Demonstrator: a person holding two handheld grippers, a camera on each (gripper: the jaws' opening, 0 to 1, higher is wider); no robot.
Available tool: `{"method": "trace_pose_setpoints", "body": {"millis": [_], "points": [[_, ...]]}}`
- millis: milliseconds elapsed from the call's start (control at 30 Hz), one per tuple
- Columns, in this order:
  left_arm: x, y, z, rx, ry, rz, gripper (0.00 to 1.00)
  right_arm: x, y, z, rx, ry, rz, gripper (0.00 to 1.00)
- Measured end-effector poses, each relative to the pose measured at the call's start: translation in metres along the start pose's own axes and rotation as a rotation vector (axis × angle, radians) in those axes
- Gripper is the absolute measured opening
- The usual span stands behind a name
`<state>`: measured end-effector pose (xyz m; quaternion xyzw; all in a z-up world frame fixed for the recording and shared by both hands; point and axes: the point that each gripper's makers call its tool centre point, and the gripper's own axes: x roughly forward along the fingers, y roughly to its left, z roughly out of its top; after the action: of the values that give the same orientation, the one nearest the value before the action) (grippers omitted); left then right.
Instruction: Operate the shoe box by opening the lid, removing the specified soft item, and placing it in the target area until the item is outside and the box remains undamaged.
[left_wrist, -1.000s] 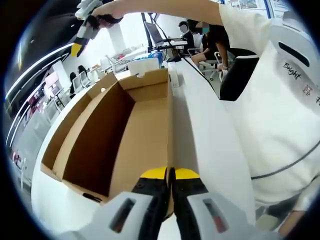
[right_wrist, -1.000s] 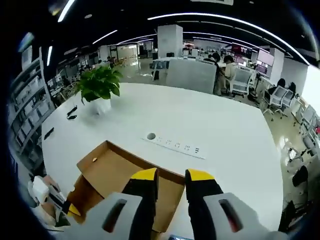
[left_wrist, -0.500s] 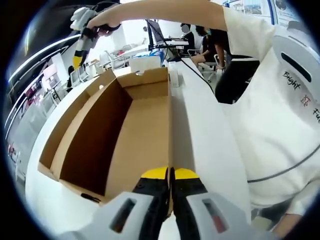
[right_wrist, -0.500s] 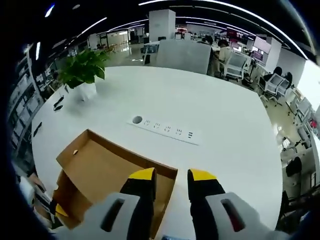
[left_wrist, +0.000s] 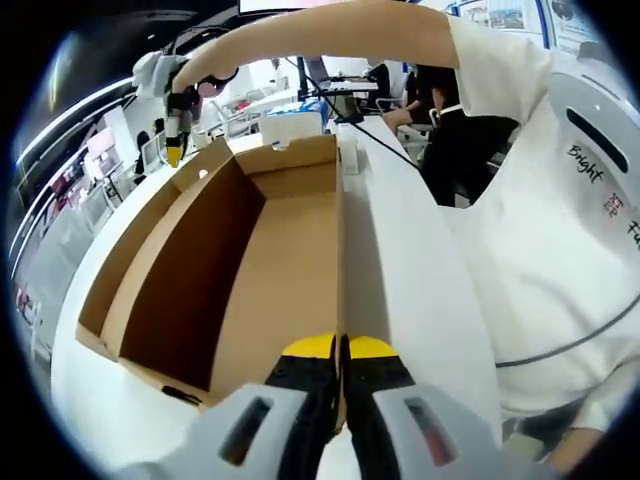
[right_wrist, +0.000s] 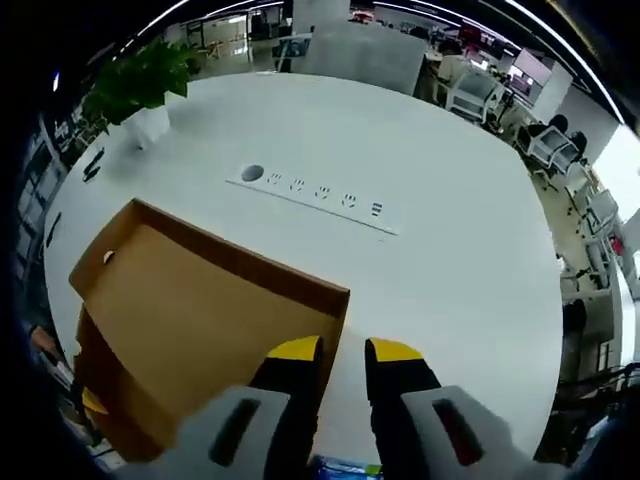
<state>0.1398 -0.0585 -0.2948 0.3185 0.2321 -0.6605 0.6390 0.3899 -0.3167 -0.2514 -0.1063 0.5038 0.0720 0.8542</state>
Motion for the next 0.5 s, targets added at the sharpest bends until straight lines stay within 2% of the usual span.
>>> {"method": "trace_pose_setpoints", "body": {"millis": [67,167,333,400,500], "points": [[0.000,0.000,0.000,-0.001,0.000,0.000,0.01,0.002,0.004,-0.003,0.037,-0.002,0.022,0.16],[0.000,0.000,0.000,0.007,0.004,0.002,0.01,0.008,0.003,-0.008,0.030,0.005,0.012,0.16],[0.000,0.000,0.001,0.006,0.002,-0.001,0.01,0.021,0.004,-0.008,0.045,0.025,0.041,0.16],[0.000,0.000,0.001,0.006,0.003,-0.002,0.01,0.025,0.002,-0.009,0.002,0.036,0.032,0.13],[0.000,-0.001,0.000,0.004,0.007,-0.005,0.01,0.031,0.002,-0.006,0.017,0.023,0.035,0.09]]}}
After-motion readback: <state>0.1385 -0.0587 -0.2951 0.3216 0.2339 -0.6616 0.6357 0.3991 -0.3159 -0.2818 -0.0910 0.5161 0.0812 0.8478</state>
